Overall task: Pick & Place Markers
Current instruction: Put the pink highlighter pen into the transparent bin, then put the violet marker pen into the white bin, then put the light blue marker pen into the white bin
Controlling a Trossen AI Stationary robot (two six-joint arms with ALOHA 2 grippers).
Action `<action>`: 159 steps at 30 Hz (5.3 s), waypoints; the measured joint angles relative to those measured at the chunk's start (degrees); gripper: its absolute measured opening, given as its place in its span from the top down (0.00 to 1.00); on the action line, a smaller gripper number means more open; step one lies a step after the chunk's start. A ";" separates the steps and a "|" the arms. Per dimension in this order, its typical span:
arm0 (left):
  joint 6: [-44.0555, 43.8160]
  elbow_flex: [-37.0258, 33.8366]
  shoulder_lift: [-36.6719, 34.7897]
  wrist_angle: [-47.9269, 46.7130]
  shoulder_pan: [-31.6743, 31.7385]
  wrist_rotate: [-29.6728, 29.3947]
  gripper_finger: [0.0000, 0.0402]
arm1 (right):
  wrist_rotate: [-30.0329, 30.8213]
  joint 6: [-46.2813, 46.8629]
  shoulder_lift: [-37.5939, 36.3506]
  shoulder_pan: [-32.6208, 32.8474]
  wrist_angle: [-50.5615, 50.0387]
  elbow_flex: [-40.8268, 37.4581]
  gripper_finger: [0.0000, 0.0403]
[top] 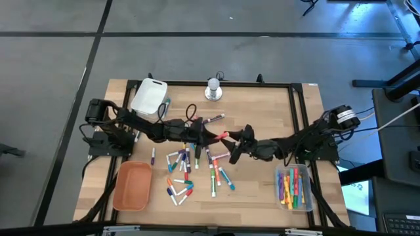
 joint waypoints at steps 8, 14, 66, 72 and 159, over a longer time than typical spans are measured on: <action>2.93 0.02 -0.02 0.87 -0.58 5.27 0.84 | -4.70 -5.94 1.92 -0.53 1.58 3.31 0.62; 3.51 0.02 -0.02 1.57 -1.45 4.34 0.80 | -8.05 -5.87 1.92 -0.49 1.91 4.09 0.84; 16.94 4.04 0.52 -27.10 11.57 -13.10 0.66 | -45.39 71.76 -10.93 26.97 -121.22 24.01 0.45; 16.79 5.75 5.83 -26.63 14.73 -10.48 0.66 | -16.49 68.38 -11.02 26.98 -122.80 32.23 0.43; -7.92 -3.93 -20.57 -69.05 32.53 -22.21 0.67 | 25.08 27.28 -10.89 21.61 -37.10 -3.65 0.74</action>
